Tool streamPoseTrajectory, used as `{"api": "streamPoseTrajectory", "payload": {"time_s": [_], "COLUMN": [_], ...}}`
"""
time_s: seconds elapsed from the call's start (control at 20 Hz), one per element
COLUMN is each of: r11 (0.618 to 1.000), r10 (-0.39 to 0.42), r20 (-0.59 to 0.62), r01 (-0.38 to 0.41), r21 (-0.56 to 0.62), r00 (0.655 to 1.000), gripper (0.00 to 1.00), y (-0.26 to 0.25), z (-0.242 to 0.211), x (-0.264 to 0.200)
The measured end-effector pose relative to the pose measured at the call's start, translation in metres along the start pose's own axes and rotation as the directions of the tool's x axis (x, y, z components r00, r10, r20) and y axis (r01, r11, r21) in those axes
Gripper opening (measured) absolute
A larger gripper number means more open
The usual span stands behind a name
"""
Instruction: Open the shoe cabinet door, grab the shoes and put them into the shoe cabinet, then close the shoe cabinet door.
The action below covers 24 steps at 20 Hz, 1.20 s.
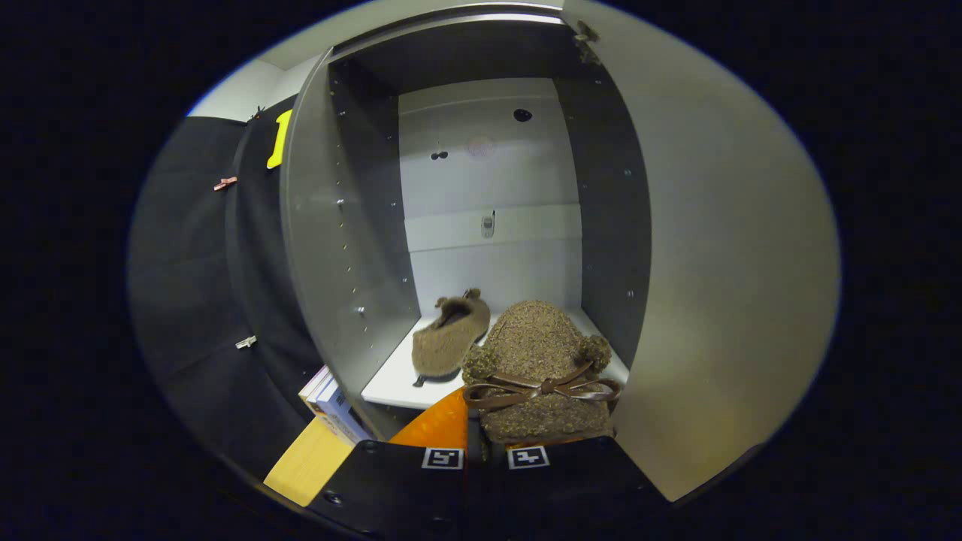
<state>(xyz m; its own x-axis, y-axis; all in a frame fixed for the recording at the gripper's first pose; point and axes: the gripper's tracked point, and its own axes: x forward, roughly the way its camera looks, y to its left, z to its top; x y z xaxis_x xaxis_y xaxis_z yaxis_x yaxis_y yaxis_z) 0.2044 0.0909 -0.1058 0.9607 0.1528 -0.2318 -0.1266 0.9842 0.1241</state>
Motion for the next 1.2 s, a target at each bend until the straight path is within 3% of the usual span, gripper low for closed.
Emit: {"api": "streamPoseTrajectory", "payload": {"time_s": [0.3, 0.75, 1.05, 1.2], "r11": [0.999, 0.988, 0.98, 0.977], "r10": [-0.039, -0.141, -0.194, -0.211], "r20": [-0.01, -0.183, -0.273, -0.303], "r01": [0.038, 0.127, 0.173, 0.19], "r21": [-0.026, -0.083, -0.098, -0.098], "r00": [0.999, 0.973, 0.942, 0.929], "gripper": [0.07, 0.07, 0.08, 0.13], "y": [-0.008, -0.038, -0.055, -0.056], "z": [0.032, -0.011, -0.033, -0.039], "x": [0.084, 0.207, 0.249, 0.253]}}
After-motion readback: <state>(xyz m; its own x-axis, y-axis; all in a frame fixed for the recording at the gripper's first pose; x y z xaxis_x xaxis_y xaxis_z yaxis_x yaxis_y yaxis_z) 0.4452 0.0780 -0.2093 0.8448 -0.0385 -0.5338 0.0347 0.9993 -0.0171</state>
